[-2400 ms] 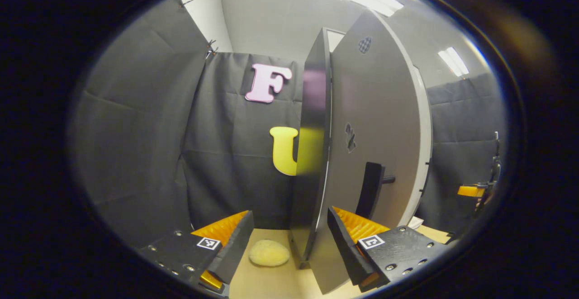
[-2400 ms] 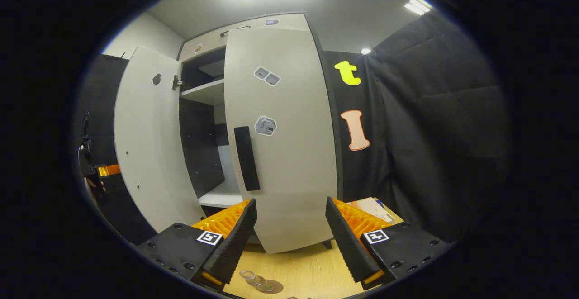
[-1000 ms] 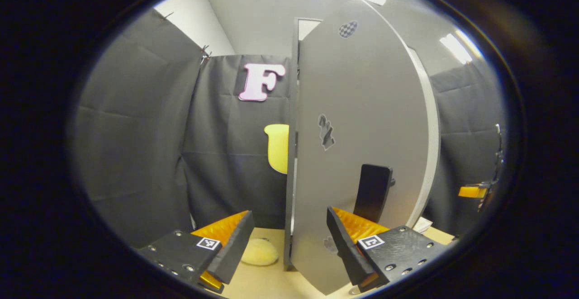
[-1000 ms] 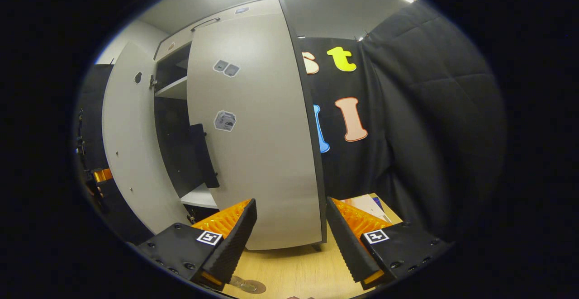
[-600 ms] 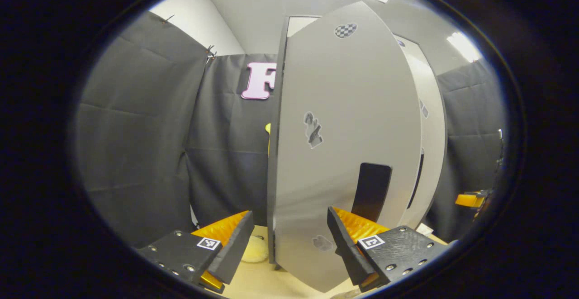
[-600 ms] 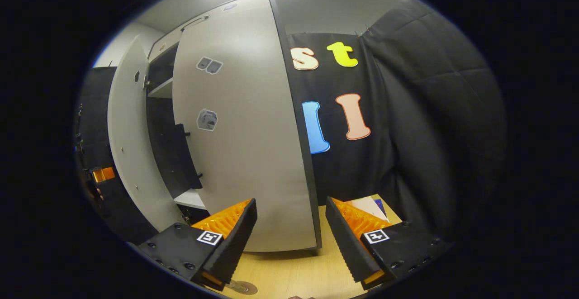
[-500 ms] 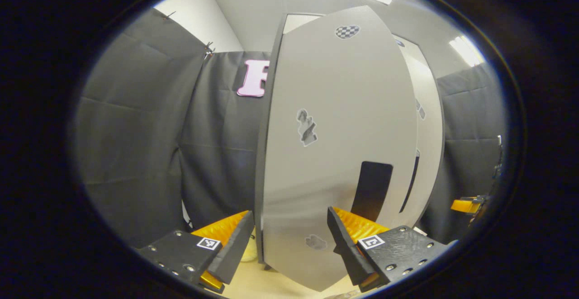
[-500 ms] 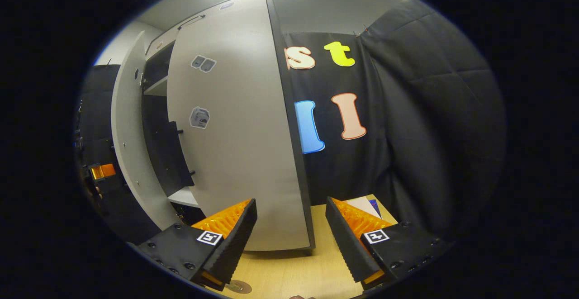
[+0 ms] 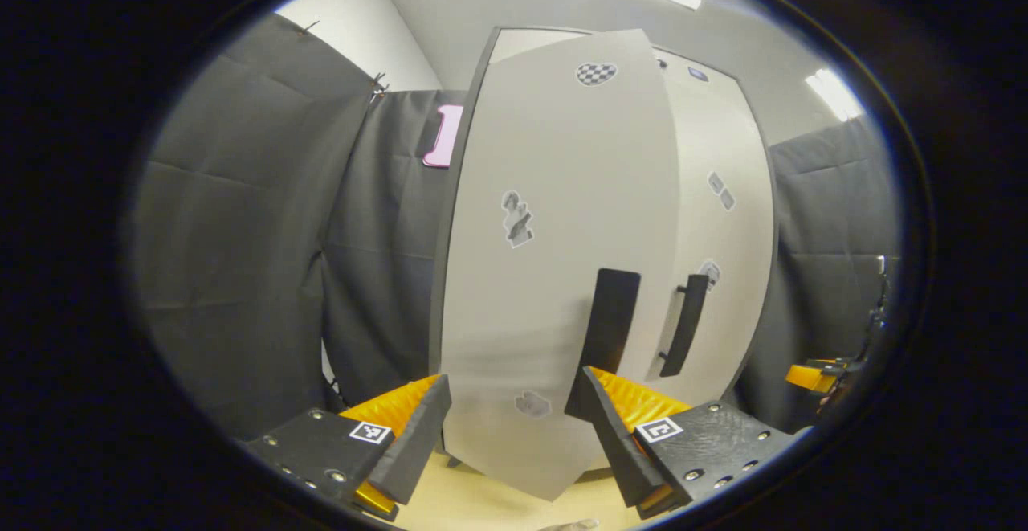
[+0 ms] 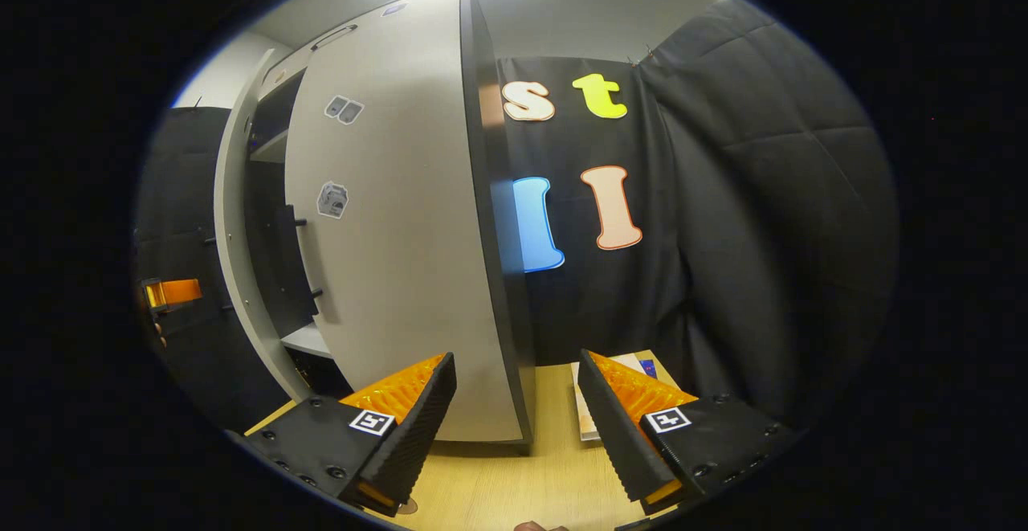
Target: Grasp the bottle in the cabinet with the left hand and place it on the coaster, then close the right door with the right hand and the left door with the left hand.
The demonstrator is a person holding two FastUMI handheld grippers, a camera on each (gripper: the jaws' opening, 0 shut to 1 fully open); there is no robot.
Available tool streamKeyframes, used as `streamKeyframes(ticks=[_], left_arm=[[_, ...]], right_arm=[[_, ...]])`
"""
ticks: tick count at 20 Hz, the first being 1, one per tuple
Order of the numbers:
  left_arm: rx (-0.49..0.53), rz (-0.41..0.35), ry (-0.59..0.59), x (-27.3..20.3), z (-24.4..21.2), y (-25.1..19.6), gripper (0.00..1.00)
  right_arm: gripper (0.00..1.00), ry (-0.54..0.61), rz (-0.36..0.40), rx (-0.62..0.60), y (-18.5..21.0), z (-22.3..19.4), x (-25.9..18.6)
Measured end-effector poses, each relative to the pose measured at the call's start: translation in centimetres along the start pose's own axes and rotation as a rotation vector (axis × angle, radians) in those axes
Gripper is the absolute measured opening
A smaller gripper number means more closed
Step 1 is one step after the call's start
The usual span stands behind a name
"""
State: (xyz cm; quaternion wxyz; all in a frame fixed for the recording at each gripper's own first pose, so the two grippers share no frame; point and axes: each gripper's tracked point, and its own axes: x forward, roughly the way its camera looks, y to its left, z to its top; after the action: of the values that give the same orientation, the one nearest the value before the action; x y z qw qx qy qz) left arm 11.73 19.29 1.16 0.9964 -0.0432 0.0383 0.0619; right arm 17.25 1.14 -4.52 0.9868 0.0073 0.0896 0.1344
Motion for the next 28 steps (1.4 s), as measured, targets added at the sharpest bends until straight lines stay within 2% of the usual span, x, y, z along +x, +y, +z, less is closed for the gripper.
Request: streamKeyframes(ticks=[3,6,9,13,14,15,16,20,24,28], left_arm=[[0.012,-0.012,0.017,-1.3,-0.4,-0.1,0.94],[0.008,-0.060,0.009,-2.4,-0.4,-0.7,0.94],[0.029,-0.089,0.003,-3.1,-0.3,-0.6,0.94],[0.035,-0.115,-0.044,-4.1,0.4,-0.6,0.94],[0.036,-0.129,-0.060,-4.2,0.7,-0.7,0.94],[0.042,-0.140,-0.075,-4.2,1.0,-0.8,0.94],[0.055,-0.145,-0.093,-4.3,1.3,-0.7,0.94],[0.079,-0.157,-0.113,-4.5,1.5,-0.5,0.94],[0.062,-0.129,-0.134,-4.8,1.4,0.2,0.94],[0.101,-0.068,-0.116,-4.5,0.8,1.3,0.94]], right_arm=[[0.98,0.009,0.002,0.014,0.4,-0.4,-0.4],[0.97,-0.008,-0.018,0.043,1.5,0.0,-0.9],[0.98,-0.040,-0.015,0.068,2.9,1.5,-2.1],[0.97,-0.080,-0.036,0.024,4.0,3.0,-4.0],[0.92,-0.083,-0.041,0.024,4.4,3.1,-4.5],[0.92,-0.082,-0.044,0.025,4.8,3.2,-5.0],[0.97,-0.079,-0.039,0.023,5.4,3.2,-5.3],[0.98,-0.062,0.005,0.011,7.9,3.5,-6.7],[0.97,-0.111,-0.017,-0.011,8.5,3.8,-9.1],[0.97,-0.099,-0.036,-0.004,8.3,2.5,-11.2]])
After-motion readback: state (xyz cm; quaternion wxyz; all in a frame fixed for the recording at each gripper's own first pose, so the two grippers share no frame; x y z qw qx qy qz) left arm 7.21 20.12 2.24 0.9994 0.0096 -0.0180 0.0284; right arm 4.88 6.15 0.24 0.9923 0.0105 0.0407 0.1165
